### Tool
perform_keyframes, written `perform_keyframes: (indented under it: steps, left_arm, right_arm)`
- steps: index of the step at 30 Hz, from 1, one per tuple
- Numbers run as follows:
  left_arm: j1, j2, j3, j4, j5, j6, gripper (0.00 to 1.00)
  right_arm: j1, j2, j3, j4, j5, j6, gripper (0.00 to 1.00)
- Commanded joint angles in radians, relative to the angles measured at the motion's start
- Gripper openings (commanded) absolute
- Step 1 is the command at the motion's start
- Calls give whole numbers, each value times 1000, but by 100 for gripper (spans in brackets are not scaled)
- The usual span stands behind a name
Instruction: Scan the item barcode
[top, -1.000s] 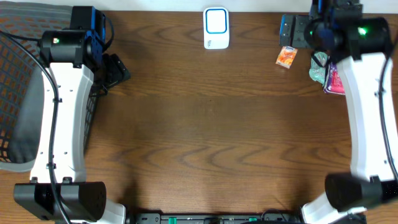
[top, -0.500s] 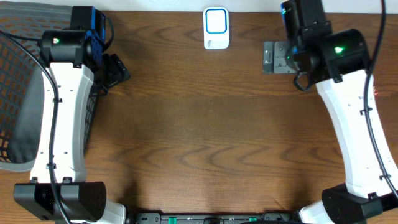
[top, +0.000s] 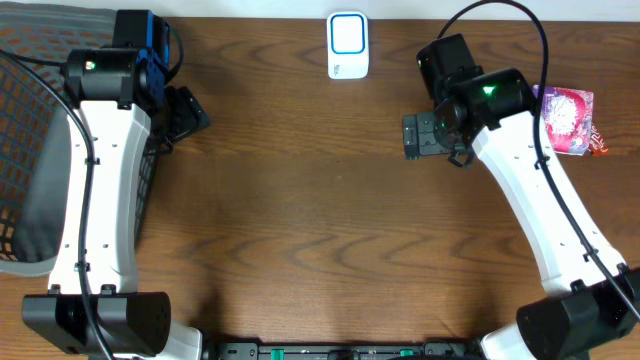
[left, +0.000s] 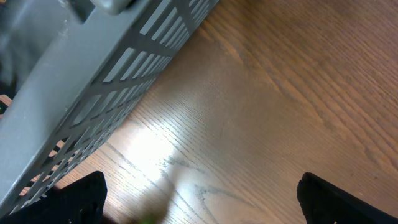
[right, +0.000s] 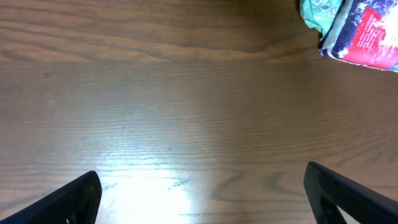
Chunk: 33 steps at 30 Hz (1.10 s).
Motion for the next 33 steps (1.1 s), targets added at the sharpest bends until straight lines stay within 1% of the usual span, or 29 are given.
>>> perform_keyframes:
  steps: [1, 5, 10, 14, 19, 22, 27, 30, 33]
  left_arm:
    - [2, 5, 6, -3, -17, -16, 98]
    - [2, 5, 6, -3, -17, -16, 98]
    - [2, 5, 6, -3, -17, -16, 98]
    - [2, 5, 6, -3, -17, -16, 98]
    - [2, 5, 6, -3, -17, -16, 98]
    - [2, 5, 6, -3, -17, -16, 98]
    - [2, 5, 6, -3, -17, -16, 98]
    - [2, 5, 6, -3, -17, -16, 98]
    - [2, 5, 6, -3, -17, -16, 98]
  right_arm:
    - [23, -107, -10, -4, 3, 14, 99]
    - [28, -258, -67, 13, 13, 19, 99]
    - [28, -513, -253, 93, 15, 27, 99]
    - [27, -685, -405, 172, 15, 40, 99]
    - [27, -837, -584, 279, 19, 71, 99]
    - [27, -879, -681, 332, 18, 72, 99]
    - [27, -872, -786, 367, 18, 74, 99]
    - [27, -858, -801, 394, 65, 74, 99]
    - [27, -859, -801, 419, 72, 74, 99]
